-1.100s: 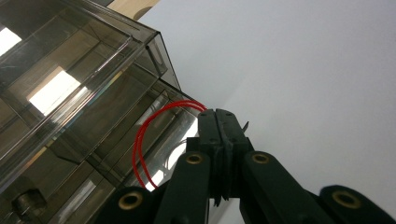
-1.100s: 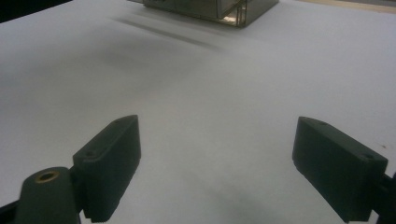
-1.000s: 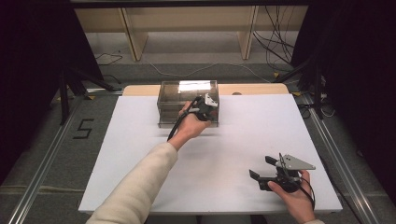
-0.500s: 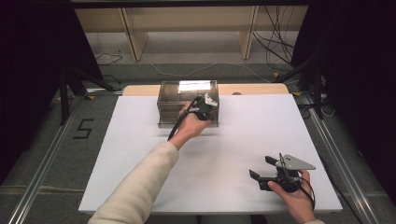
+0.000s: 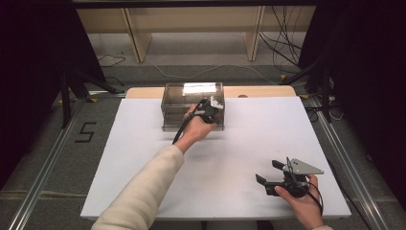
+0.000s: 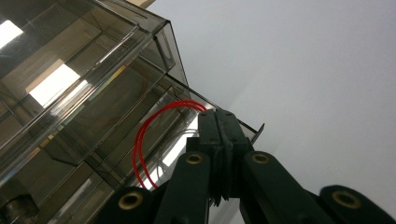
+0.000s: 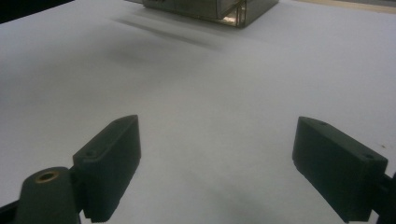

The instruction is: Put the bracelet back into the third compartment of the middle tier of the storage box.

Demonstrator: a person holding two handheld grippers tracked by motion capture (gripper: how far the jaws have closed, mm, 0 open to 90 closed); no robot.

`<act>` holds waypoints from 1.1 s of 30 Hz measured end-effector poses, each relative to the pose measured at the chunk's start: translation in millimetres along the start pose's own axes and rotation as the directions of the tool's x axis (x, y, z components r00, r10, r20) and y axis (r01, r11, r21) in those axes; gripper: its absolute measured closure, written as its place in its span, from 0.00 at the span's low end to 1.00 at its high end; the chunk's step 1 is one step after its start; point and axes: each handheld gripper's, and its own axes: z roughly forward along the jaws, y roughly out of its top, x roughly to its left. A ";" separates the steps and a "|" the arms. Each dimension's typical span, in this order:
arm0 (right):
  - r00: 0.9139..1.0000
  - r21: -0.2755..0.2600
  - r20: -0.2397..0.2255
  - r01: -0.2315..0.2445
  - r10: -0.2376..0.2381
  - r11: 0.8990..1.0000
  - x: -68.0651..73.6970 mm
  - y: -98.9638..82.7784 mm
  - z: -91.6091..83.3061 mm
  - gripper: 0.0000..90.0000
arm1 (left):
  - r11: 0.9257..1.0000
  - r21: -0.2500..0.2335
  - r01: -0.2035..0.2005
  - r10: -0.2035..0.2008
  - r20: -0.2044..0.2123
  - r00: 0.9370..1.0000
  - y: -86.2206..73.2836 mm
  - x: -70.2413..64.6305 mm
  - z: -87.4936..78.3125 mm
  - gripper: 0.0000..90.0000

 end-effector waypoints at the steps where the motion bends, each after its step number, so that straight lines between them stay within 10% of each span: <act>1: 1.000 0.000 0.000 0.000 0.000 1.000 0.0 0.0 -0.1 0.18 | 1.000 -0.001 0.001 -0.001 -0.002 1.000 0.0 -0.1 0.3 1.00; 33: 1.000 0.000 -0.001 0.000 0.000 1.000 -0.2 0.1 -0.4 0.18 | 1.000 0.009 0.008 -0.008 -0.011 1.000 -1.1 1.3 9.9 1.00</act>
